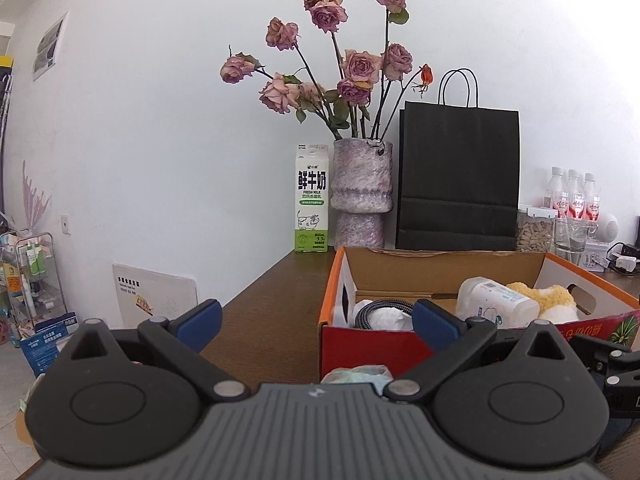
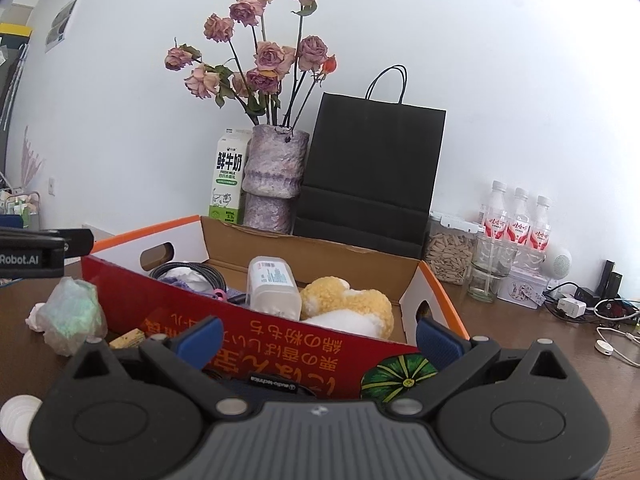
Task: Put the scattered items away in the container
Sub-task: 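Move both grippers back from the box toward the two white bottle caps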
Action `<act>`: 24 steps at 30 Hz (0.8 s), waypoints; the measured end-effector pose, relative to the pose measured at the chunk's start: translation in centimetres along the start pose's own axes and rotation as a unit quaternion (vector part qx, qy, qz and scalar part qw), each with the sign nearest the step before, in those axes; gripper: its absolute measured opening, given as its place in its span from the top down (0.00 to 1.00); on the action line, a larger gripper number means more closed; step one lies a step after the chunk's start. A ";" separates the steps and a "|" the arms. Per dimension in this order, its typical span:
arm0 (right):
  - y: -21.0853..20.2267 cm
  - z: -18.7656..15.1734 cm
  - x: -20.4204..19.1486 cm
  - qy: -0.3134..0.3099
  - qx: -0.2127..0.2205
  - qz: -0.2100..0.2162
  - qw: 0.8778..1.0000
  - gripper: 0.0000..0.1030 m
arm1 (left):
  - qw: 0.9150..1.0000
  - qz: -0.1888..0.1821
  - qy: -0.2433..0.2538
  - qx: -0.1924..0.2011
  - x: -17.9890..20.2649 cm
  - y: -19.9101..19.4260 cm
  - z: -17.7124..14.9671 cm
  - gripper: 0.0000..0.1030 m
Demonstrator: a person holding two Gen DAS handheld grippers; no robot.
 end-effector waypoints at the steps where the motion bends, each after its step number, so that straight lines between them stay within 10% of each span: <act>1: -0.2 -0.1 0.0 0.001 -0.001 0.000 1.000 0.00 | 1.000 0.004 0.000 0.001 -0.2 -0.3 -0.1 0.00; 13: -4.4 -1.3 -0.3 0.009 -0.007 0.003 1.000 0.00 | 0.999 0.034 -0.017 -0.024 -2.3 -3.2 -1.3 0.00; 24: -9.4 -3.2 -4.2 0.003 -0.065 0.093 0.994 0.00 | 0.996 0.044 0.006 -0.074 -5.0 -8.3 -3.6 0.00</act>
Point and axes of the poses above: each gripper's, at about its wrist camera, not at the fingertips, and y roughly the way its jaws point, x to its right, z to its top, the point moved 4 cm from there along y, roughly the way its jaws point, and after that the axes turned 2 degrees about -z, right-handed, at the moved point
